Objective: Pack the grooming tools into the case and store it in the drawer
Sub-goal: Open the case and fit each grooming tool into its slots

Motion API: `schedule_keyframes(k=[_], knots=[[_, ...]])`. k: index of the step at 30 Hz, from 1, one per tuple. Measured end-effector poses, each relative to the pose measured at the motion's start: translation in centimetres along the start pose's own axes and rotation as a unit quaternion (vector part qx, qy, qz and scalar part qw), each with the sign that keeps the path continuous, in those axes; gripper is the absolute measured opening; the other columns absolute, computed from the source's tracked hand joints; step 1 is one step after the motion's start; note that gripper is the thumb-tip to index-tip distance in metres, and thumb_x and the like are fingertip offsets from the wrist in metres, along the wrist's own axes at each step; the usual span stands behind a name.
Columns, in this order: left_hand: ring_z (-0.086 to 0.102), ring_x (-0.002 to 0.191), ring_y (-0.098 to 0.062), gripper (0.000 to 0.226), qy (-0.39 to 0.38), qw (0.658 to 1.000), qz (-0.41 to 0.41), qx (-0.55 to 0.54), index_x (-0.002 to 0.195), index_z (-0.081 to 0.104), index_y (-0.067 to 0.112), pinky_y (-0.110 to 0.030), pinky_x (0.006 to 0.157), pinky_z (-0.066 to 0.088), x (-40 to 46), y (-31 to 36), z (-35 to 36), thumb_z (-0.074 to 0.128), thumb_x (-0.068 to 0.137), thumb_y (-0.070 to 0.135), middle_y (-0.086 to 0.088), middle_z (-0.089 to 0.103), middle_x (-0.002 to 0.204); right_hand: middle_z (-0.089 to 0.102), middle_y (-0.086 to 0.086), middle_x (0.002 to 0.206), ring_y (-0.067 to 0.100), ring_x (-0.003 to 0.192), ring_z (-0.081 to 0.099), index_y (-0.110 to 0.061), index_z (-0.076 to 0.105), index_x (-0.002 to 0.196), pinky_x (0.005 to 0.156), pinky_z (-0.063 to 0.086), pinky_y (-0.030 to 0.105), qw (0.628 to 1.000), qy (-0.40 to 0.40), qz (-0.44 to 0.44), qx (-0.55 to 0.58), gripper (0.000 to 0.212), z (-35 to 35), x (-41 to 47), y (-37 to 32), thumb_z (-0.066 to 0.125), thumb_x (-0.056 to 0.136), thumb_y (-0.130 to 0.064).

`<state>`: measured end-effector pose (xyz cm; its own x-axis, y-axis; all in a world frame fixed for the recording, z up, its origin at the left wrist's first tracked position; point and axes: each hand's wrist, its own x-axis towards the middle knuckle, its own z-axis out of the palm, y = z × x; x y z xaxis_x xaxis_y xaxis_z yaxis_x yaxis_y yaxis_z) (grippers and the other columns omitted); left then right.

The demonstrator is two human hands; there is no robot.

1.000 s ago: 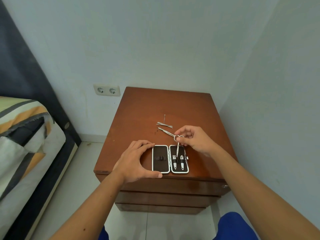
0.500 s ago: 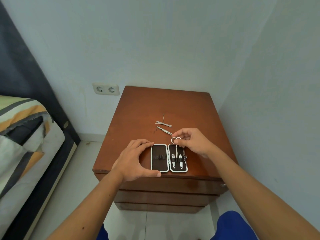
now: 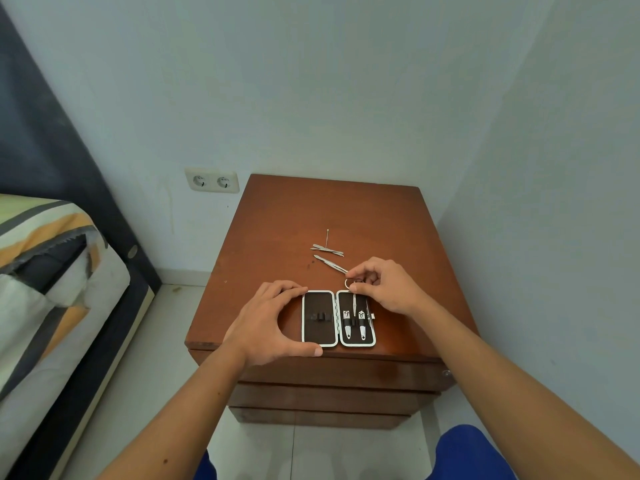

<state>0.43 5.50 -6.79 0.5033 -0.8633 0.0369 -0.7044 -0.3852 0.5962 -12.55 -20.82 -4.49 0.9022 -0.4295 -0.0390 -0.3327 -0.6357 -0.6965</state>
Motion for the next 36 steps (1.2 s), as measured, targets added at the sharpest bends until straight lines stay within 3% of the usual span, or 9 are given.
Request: schedule_keyframes(k=[5,15,17,20,22,26,32,36], knots=[[0.030,0.131,0.009,0.114,-0.001,1.000,0.000,0.000,0.154,0.045,0.041,-0.026,0.108,0.037,0.0,0.1,0.0,0.080,0.057,0.089,0.034,0.036,0.142,0.068,-0.010,0.099,0.000,0.070,0.055,-0.027,0.081,0.108,0.069,0.046,0.013,1.000,-0.014,-0.020,0.007,0.024,0.1,-0.6,0.0,0.087,0.085,-0.025],[0.031,0.132,0.009,0.115,0.005,1.000,0.004,-0.001,0.153,0.046,0.040,-0.026,0.111,0.038,0.0,0.1,0.0,0.079,0.055,0.091,0.034,0.037,0.141,0.059,-0.015,0.105,0.000,0.085,0.056,-0.028,0.079,0.117,0.081,0.047,0.016,0.998,-0.009,-0.058,-0.015,0.028,0.6,-2.7,-0.1,0.083,0.089,-0.028],[0.031,0.132,0.009,0.115,0.003,1.000,0.003,-0.001,0.153,0.045,0.041,-0.026,0.110,0.038,-0.1,0.1,0.0,0.078,0.055,0.092,0.035,0.036,0.140,0.057,-0.016,0.111,-0.001,0.094,0.056,-0.028,0.076,0.124,0.086,0.046,0.015,0.998,-0.002,-0.064,-0.022,0.036,0.8,-3.4,-0.1,0.081,0.090,-0.037],[0.031,0.132,0.008,0.115,0.003,1.000,0.003,0.002,0.153,0.045,0.041,-0.027,0.110,0.038,0.0,0.1,0.0,0.077,0.055,0.093,0.034,0.036,0.142,0.049,-0.018,0.122,0.001,0.115,0.050,-0.027,0.066,0.139,0.099,0.040,0.014,0.996,-0.017,-0.073,-0.057,0.065,1.0,-4.7,0.1,0.080,0.083,-0.056],[0.031,0.132,0.008,0.115,0.001,1.000,0.002,0.002,0.153,0.044,0.041,-0.026,0.109,0.038,0.0,0.2,0.0,0.077,0.056,0.092,0.034,0.035,0.141,0.044,-0.018,0.127,0.004,0.121,0.043,-0.025,0.060,0.145,0.103,0.033,0.013,0.991,-0.026,-0.089,-0.101,0.073,1.2,-5.3,0.2,0.078,0.083,-0.058],[0.030,0.129,0.010,0.113,0.002,1.000,0.004,0.003,0.153,0.045,0.041,-0.025,0.107,0.038,-0.1,0.2,0.0,0.078,0.057,0.091,0.037,0.033,0.137,0.046,-0.015,0.131,0.008,0.125,0.037,-0.024,0.060,0.145,0.107,0.030,0.020,0.987,-0.033,-0.103,-0.117,0.067,1.4,-5.8,0.1,0.077,0.087,-0.054],[0.030,0.129,0.009,0.111,0.005,1.000,0.006,0.001,0.153,0.046,0.040,-0.024,0.105,0.036,-0.1,0.2,-0.1,0.081,0.059,0.088,0.036,0.035,0.138,0.040,-0.016,0.134,0.008,0.127,0.036,-0.025,0.053,0.150,0.108,0.031,0.021,0.989,-0.053,-0.081,-0.114,0.078,1.0,-5.8,-0.2,0.080,0.084,-0.055],[0.029,0.131,0.009,0.114,-0.001,1.000,0.003,0.004,0.154,0.044,0.040,-0.025,0.107,0.037,-0.1,0.2,-0.1,0.077,0.057,0.092,0.036,0.034,0.139,0.040,-0.016,0.134,0.008,0.129,0.037,-0.025,0.059,0.146,0.110,0.032,0.022,0.989,-0.057,-0.084,-0.112,0.074,0.8,-5.6,-0.1,0.080,0.083,-0.057]])
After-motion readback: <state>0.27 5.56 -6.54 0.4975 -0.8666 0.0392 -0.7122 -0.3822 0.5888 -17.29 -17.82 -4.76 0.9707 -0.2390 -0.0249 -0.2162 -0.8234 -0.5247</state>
